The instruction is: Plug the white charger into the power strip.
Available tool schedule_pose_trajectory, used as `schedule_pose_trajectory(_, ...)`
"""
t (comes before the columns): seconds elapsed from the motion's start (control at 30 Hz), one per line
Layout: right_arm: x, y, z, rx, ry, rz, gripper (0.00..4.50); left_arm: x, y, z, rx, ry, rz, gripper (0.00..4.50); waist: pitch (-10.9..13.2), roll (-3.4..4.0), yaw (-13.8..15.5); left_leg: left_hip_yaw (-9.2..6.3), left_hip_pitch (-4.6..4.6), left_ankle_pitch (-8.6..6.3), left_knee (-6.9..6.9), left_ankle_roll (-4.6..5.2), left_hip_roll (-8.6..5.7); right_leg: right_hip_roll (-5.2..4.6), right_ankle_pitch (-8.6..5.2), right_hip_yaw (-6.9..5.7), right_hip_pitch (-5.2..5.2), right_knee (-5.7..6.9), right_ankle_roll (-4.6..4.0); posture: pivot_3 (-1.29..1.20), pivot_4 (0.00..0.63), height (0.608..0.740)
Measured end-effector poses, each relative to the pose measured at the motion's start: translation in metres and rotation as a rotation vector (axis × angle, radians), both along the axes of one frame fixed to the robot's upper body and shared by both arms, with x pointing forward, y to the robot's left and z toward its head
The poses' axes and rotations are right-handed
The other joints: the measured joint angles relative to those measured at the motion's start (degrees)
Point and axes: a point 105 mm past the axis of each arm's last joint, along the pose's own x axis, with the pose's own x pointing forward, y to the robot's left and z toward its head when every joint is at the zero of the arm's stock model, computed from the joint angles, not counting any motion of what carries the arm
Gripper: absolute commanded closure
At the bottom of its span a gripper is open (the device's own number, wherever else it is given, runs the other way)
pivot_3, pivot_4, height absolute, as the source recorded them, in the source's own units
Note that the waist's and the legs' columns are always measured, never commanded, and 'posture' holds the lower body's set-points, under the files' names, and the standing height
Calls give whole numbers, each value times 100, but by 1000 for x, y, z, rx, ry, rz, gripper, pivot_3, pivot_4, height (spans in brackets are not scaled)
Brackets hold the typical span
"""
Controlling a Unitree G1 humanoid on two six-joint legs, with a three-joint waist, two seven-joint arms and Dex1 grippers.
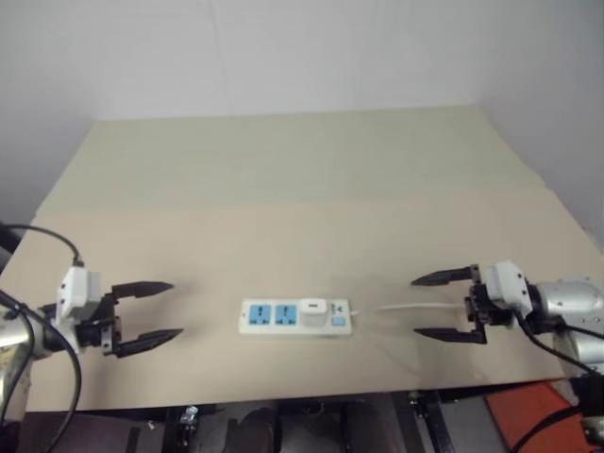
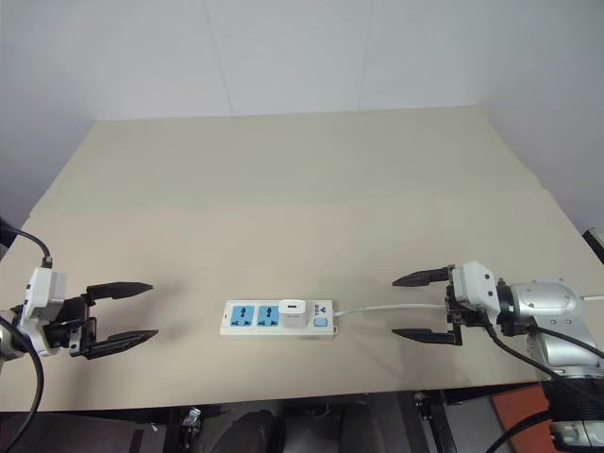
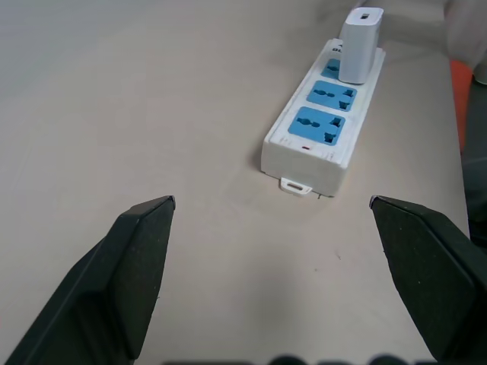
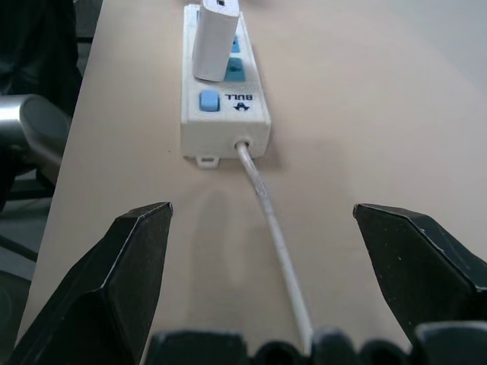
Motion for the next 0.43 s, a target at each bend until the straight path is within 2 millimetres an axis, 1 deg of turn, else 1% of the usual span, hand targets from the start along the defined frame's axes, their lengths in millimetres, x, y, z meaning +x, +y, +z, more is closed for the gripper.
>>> schedule_pose_trajectory(0.13, 0, -1, 5, -22, 5, -16, 26, 3, -1, 0, 2, -5, 4, 0, 2, -3, 4, 0, -5, 0, 0, 0, 0, 0, 0, 0, -6, 0, 0, 0, 150, 740)
schedule_pose_trajectory(0.3, -6, -8, -2, -31, 41, -56, 26, 6, -7, 0, -7, -5, -15, 0, 4, -7, 15, 0, -7, 0, 0, 0, 0, -2, 0, 0, -6, -1, -1, 0, 150, 740)
schedule_pose_trajectory(0.43, -9, -16, -3, -47, 52, -107, 26, 10, -13, -1, -20, 25, -31, 0, 4, -8, 13, 0, -6, 0, 0, 0, 0, -2, 0, 0, -6, 1, -1, 0, 150, 740)
